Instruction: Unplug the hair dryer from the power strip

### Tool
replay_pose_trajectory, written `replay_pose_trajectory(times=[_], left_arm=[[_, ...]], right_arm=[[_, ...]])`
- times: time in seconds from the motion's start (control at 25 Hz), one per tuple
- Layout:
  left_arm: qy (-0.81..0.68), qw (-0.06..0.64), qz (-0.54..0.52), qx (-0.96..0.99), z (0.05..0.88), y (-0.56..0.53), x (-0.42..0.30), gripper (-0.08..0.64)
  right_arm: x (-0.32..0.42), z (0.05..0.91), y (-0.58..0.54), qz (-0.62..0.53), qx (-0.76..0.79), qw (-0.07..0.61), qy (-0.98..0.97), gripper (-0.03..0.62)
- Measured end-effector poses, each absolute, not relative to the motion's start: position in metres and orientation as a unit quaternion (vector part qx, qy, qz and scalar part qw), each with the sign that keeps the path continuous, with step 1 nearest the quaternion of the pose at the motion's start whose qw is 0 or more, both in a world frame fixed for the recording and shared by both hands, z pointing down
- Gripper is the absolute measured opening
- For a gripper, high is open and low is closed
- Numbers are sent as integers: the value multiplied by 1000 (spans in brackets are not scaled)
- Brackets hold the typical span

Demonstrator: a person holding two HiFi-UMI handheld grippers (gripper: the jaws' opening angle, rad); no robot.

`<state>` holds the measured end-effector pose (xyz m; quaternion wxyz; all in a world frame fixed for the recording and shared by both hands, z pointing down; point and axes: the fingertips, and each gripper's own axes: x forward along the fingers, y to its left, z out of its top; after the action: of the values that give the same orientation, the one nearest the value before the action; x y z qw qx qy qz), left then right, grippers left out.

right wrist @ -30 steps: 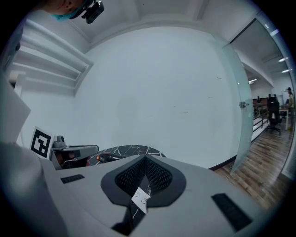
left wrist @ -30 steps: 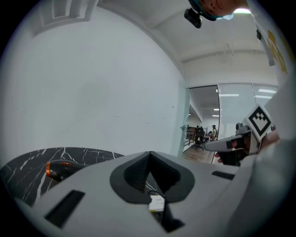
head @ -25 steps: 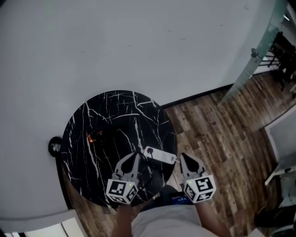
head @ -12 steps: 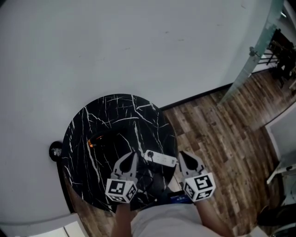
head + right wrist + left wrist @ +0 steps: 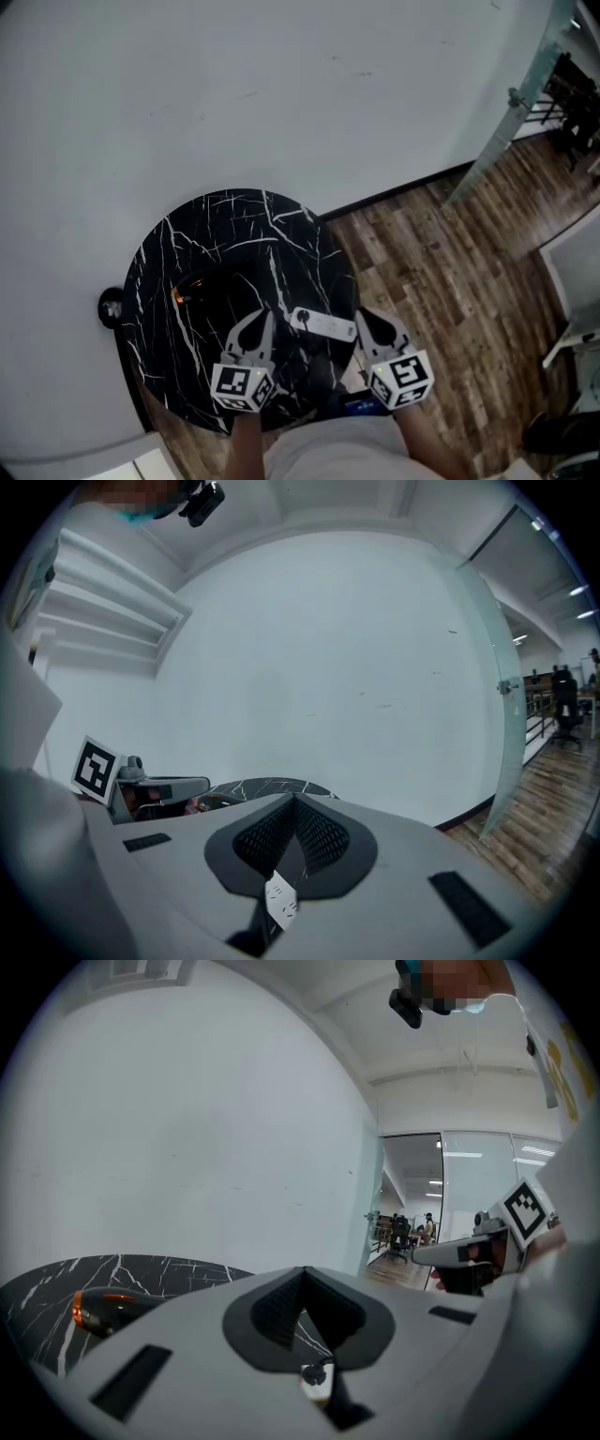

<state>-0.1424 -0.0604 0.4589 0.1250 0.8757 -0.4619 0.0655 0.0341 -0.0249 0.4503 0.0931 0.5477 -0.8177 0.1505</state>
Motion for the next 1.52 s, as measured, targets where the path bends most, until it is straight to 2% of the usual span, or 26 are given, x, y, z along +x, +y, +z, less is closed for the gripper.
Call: replay_pose_trajectory(times=[0.28, 0.52, 1.52], left_arm=[[-462, 154, 60, 871, 471, -65, -145, 0], [-438, 144, 65, 885, 480, -64, -138, 0], [-355, 162, 198, 899, 566, -59, -112, 0]], right_arm=[[35, 464, -27, 157, 541, 109, -819, -2], [23, 479, -27, 162, 512, 136, -833, -2], [9, 564, -19, 233, 442, 258, -827, -2]])
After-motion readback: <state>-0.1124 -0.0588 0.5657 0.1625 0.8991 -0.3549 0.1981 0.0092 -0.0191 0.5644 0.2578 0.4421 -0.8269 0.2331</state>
